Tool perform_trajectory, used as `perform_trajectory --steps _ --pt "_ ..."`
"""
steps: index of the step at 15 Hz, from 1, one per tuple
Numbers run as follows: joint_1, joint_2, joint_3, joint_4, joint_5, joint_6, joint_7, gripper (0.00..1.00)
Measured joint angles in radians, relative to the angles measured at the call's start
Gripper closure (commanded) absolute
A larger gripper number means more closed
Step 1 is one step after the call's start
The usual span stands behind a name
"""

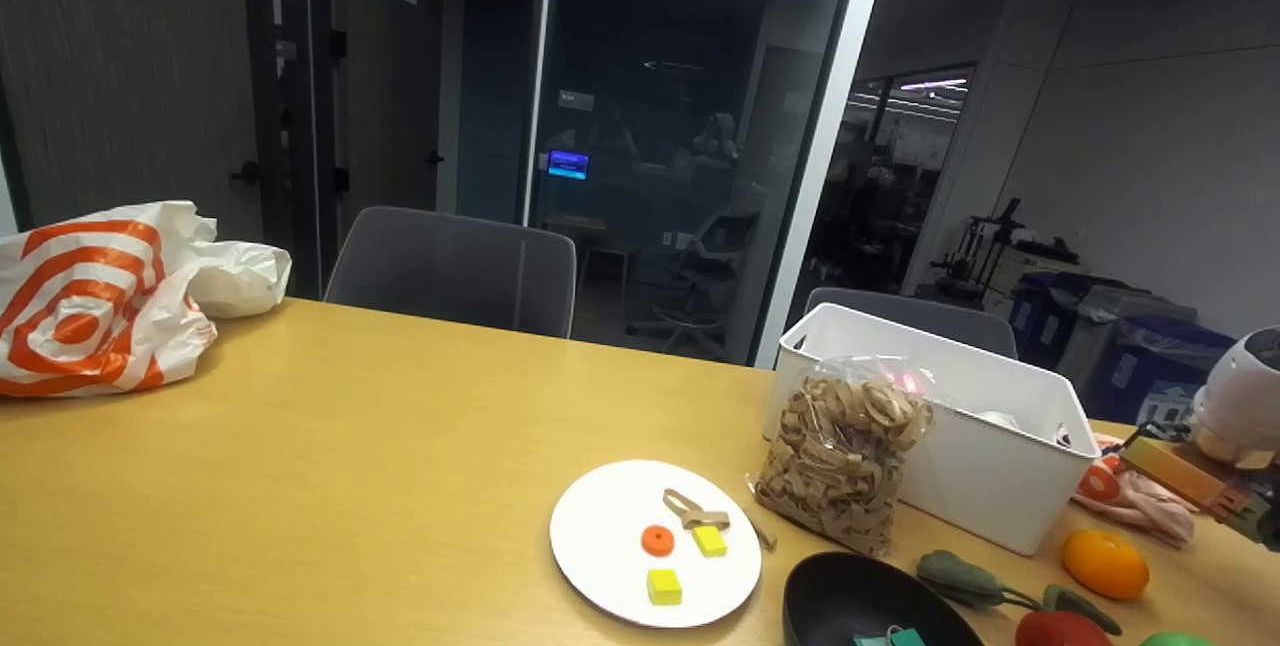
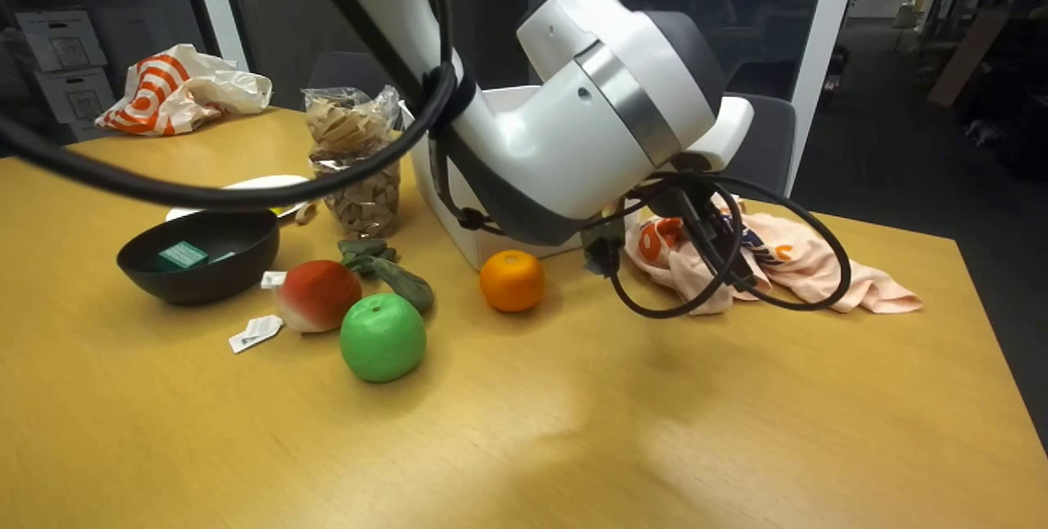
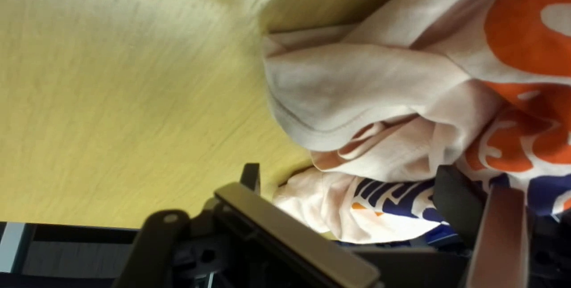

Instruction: Remove the peach shirt from the basket, then unfold it

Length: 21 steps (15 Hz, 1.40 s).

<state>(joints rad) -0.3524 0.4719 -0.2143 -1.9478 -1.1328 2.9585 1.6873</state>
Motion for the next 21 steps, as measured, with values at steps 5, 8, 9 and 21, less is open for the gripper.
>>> perform_trajectory --steps 5,8,9,21 --pt "-0.017 0.001 0.020 -0.009 0.064 -0.011 -0.061 0.01" --pt "-0.036 0.003 0.045 -0.016 0.113 -0.019 -0.110 0.00" --pt "-0.042 0.005 0.054 -0.018 0.130 -0.025 -0.126 0.13" --pt "-0.083 0.014 0.102 -0.023 0.211 -0.039 -0.197 0.94"
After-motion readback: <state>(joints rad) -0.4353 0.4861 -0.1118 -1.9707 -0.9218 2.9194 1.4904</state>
